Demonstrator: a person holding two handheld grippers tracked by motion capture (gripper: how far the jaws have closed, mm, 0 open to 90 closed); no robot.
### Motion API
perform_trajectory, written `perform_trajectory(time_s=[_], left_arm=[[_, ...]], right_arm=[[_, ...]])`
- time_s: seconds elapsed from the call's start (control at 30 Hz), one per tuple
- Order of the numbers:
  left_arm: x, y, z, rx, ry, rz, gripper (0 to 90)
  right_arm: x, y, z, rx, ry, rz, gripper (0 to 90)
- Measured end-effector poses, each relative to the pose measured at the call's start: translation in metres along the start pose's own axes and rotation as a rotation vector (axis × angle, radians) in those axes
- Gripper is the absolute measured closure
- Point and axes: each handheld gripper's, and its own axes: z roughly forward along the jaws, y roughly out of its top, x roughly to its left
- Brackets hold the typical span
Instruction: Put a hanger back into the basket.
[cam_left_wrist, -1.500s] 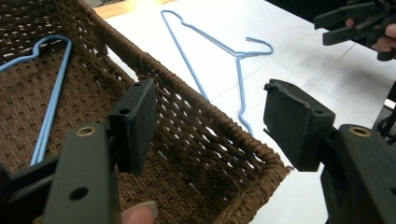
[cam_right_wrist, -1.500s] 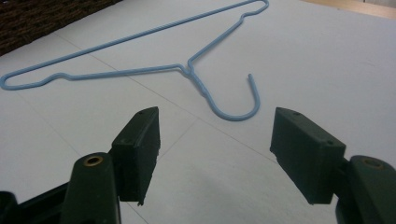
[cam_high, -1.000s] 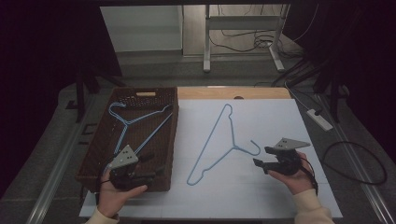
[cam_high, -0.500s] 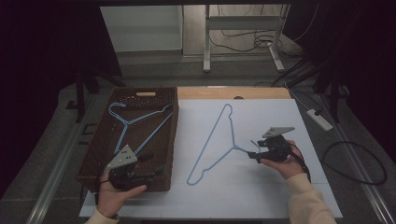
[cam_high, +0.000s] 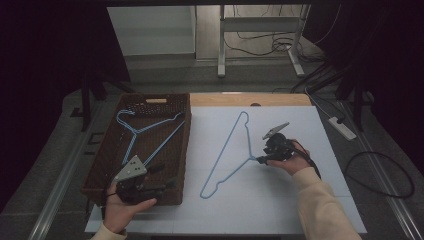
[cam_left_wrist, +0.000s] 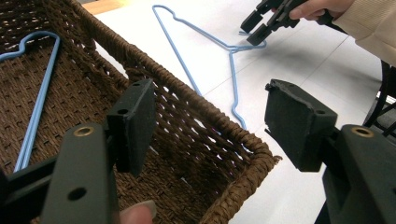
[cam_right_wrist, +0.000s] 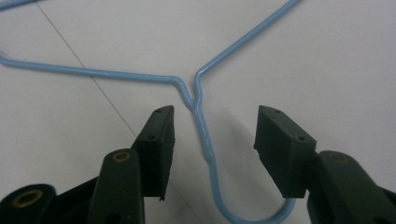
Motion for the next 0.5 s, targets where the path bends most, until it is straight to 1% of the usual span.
perform_trajectory(time_s=[0.03,0.07,0.1,0.13,0.23,0.33,0.5], left_arm=[[0.0,0.0,0.0,0.0,0.0,0.0,34.2],[0.0,0.0001,-0.0001,0.0,0.001,0.001,34.2],[-0.0001,0.0002,-0.0004,0.001,0.001,0.002,34.2],[-0.0001,0.0003,-0.0008,-0.001,0.001,0.002,34.2],[0.0002,0.0004,-0.0013,0.0,0.0,0.001,34.2],[0.0005,0.0004,-0.0016,0.0,0.0,0.0,34.2],[0.0002,0.0003,-0.0011,0.0,-0.001,0.002,34.3]], right_arm=[[-0.0004,0.0019,0.0015,0.017,0.0,-0.005,50.2],[-0.0004,0.0019,0.0015,0.017,0.0,-0.005,50.2],[-0.0008,0.0032,0.0027,0.029,-0.001,-0.014,51.2],[-0.0014,0.0057,0.0053,0.053,0.004,-0.02,53.0],[-0.0019,0.0075,0.0076,0.071,0.011,-0.027,53.7],[-0.002,0.0082,0.0093,0.081,0.01,-0.034,54.1],[-0.0028,0.0073,0.0097,0.082,0.016,-0.028,55.1]])
